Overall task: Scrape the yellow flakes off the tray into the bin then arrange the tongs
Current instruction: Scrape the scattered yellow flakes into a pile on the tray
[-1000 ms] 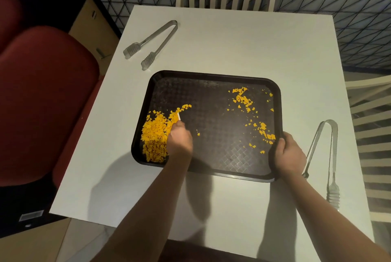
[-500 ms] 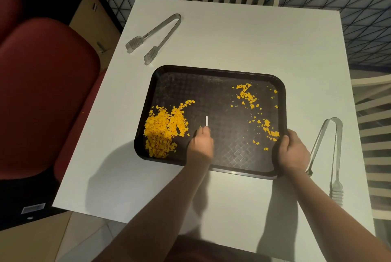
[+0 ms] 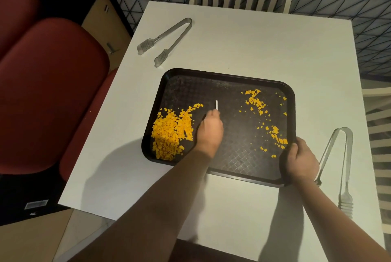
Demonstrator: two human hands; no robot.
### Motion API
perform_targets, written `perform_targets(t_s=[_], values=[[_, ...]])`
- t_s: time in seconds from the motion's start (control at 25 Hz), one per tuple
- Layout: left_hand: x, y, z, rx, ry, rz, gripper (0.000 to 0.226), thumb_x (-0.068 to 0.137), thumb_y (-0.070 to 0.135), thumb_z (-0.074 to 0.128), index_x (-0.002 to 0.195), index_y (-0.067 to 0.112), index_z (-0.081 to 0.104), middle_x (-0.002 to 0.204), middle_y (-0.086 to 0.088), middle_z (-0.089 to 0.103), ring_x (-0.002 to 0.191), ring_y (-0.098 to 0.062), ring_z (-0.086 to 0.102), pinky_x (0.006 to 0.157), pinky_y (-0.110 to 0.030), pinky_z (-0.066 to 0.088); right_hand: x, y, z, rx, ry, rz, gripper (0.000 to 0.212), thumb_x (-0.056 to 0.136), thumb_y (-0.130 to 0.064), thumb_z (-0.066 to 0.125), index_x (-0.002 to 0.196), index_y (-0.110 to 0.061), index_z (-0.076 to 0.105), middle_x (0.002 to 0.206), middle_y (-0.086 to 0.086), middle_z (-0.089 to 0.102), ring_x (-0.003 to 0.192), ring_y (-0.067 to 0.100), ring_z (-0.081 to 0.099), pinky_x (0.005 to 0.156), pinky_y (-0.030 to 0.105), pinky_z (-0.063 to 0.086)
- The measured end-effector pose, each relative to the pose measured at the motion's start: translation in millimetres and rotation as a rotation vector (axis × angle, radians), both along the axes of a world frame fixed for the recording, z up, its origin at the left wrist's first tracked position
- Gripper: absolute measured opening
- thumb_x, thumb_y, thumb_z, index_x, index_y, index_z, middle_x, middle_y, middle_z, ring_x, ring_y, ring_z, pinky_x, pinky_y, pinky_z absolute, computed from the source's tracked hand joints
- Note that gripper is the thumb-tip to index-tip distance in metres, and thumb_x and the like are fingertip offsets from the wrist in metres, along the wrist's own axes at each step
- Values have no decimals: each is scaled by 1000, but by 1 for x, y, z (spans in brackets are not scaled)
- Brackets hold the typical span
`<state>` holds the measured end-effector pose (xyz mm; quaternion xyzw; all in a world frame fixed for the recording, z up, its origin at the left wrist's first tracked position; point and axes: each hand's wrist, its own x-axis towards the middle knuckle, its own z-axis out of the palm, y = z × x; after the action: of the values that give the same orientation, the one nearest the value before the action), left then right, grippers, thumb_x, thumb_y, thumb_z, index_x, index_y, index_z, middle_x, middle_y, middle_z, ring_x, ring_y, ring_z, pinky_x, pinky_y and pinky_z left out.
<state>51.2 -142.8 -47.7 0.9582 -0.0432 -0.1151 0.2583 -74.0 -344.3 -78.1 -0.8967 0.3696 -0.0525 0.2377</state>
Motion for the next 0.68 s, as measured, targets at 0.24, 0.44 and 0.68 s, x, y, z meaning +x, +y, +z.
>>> perform_targets(t_s=[0.24,0.44,0.68], values=[[22,19,-5,110,45,215,25,94,2,42,117,1,51,111,-16,61,99,-30,64,81,-36,54,0,1,2,0,12,-9,53,83,-36,22,119,-15,53,99,23,64,87,45,57,72,39,40],[6,57,-1,-15,83,387,28,94,5,39,120,3,51,118,-17,59,108,-32,58,91,-35,48,0,1,3,13,5,-4,52,83,-35,21,117,-15,54,96,21,65,84,43,58,67,36,36],[-45,11,-1,8,55,-75,26,96,12,39,118,7,51,114,-12,57,101,-29,60,88,-37,49,0,1,1,9,5,-7,53,82,-36,20,118,-16,54,97,21,65,85,43,58,66,35,33]])
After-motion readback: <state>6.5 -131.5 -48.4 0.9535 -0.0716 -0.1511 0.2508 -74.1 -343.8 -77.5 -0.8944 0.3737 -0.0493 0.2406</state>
